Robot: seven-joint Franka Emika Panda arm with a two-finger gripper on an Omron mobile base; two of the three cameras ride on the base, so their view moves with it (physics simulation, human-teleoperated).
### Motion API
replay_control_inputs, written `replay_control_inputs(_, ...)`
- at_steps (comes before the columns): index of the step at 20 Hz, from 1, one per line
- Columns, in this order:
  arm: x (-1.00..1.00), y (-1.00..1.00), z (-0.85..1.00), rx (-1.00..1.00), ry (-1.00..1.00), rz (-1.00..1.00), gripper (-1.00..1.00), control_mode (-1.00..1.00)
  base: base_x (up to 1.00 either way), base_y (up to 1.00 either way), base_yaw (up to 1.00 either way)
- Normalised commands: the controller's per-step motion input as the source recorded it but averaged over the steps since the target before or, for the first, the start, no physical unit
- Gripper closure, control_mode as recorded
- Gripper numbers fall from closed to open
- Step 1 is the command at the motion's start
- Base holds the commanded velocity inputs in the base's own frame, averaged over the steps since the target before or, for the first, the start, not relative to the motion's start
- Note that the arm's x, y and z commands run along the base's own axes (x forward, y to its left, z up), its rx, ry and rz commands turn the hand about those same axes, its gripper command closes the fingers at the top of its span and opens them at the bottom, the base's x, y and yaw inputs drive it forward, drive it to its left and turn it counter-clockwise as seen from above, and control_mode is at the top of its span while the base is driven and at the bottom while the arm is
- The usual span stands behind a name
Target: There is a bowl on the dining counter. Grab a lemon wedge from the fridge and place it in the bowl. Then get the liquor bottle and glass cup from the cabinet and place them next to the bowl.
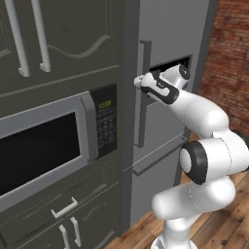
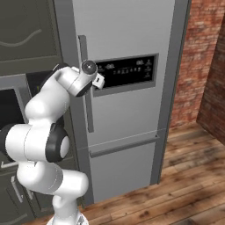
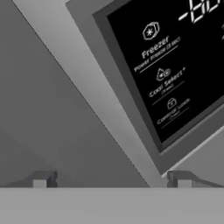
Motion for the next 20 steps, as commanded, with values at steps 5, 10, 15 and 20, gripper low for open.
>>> replay_control_inputs(5,0.42,0.0,-0.04,0.02,0.0,0.0,-1.0,-1.0,0.0,0.0,0.0)
replay_control_inputs(10,0.36,0.02,-0.07,0.0,0.0,0.0,1.0,-1.0,0.0,0.0,0.0)
replay_control_inputs(15,0.06,0.0,-0.01,0.0,0.0,0.0,1.0,-1.0,0.0,0.0,0.0)
replay_control_inputs(20,-0.29,-0.31,0.0,0.0,-0.01,0.0,1.0,-1.0,0.0,0.0,0.0)
